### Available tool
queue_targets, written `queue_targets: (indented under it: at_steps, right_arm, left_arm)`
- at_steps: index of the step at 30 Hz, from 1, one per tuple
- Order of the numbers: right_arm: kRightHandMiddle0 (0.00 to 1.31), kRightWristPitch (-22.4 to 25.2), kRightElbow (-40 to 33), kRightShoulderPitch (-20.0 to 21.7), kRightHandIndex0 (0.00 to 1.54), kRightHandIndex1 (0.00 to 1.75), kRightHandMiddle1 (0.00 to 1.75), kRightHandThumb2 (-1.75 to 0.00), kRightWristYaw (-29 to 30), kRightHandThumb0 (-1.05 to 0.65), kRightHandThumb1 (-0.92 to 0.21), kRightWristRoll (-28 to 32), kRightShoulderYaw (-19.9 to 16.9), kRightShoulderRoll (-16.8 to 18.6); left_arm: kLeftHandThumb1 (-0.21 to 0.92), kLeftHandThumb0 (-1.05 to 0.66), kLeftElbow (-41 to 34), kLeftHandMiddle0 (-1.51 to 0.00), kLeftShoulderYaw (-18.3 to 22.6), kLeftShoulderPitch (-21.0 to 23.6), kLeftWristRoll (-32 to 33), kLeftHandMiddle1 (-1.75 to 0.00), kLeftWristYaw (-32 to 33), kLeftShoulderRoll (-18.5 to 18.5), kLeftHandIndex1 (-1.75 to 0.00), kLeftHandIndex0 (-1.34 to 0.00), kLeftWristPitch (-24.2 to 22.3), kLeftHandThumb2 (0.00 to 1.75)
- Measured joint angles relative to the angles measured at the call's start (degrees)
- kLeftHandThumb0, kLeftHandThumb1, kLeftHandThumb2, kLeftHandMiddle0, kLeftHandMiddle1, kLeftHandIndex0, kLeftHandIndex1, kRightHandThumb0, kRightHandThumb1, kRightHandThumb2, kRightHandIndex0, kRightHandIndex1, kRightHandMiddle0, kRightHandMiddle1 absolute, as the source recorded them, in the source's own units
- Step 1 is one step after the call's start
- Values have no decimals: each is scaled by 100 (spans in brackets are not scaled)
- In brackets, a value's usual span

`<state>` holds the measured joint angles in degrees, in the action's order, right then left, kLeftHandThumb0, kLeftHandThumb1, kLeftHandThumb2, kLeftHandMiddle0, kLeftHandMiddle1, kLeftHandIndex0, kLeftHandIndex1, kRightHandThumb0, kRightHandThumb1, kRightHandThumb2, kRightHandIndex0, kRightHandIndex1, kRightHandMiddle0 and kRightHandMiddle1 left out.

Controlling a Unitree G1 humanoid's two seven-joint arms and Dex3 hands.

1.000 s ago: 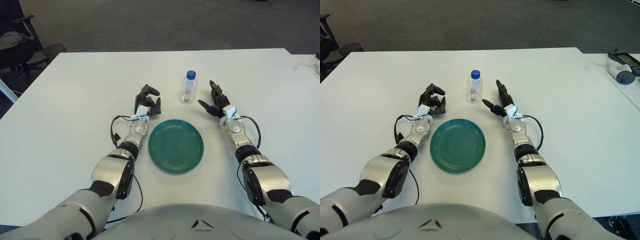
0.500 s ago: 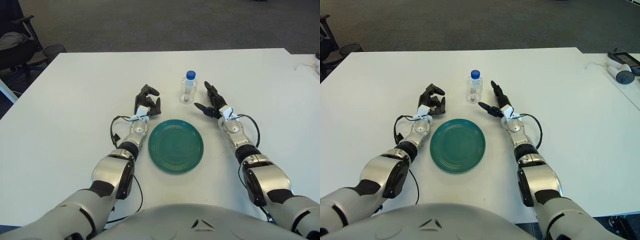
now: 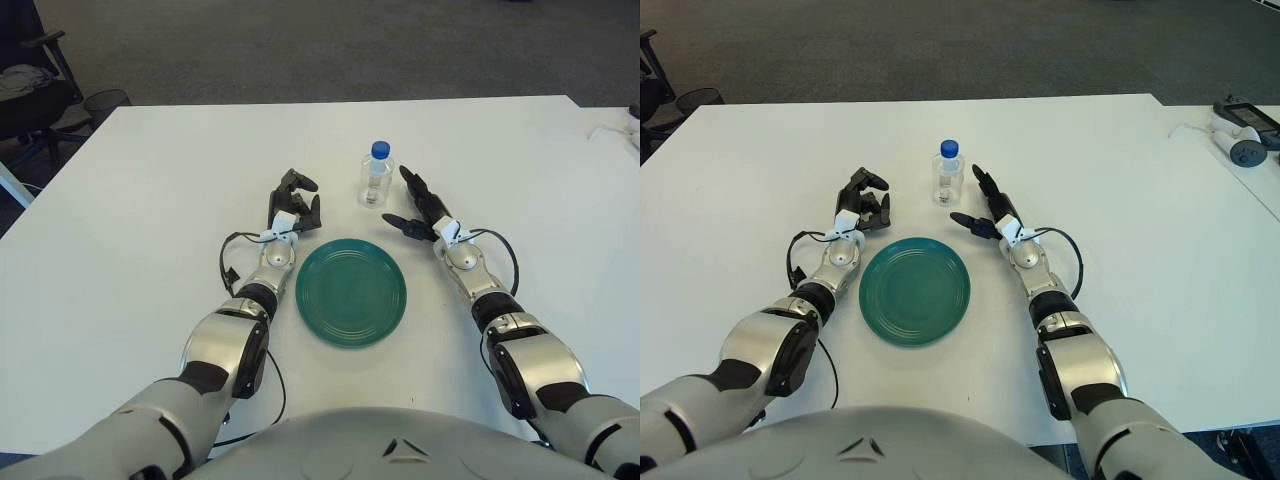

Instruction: Put the bottle into the plate.

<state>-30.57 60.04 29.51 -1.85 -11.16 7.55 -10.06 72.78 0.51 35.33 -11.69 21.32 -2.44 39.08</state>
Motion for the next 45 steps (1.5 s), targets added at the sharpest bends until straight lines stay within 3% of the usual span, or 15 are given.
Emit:
queue_targets:
  at_steps: [8, 16, 29, 45]
  right_arm:
    - [0, 288, 39, 154, 4, 1, 6, -26, 0, -105, -92, -40, 28, 46]
    - [0, 655, 313, 570, 5, 1, 7, -27, 76, -105, -92, -38, -21, 250]
    - [0, 988, 925, 1177, 2, 0, 1, -29, 251, -105, -92, -9, -211, 510]
    - [2, 1259, 1206, 1478, 4, 1, 2, -29, 325, -105, -92, 40, -403, 632]
  left_arm:
    - [35, -47, -3, -110, -17, 0, -3, -175, 37, -5, -175, -58, -46, 127]
    - [34, -47, -11, -111, -32, -14, -4, -175, 183, -29, -175, -59, 0, 128]
    - [32, -48, -42, -118, 67, -235, 22, -175, 383, -88, -175, -61, 576, 131]
    - [36, -46, -322, -120, -73, -424, -160, -175, 789, -98, -175, -57, 1075, 125]
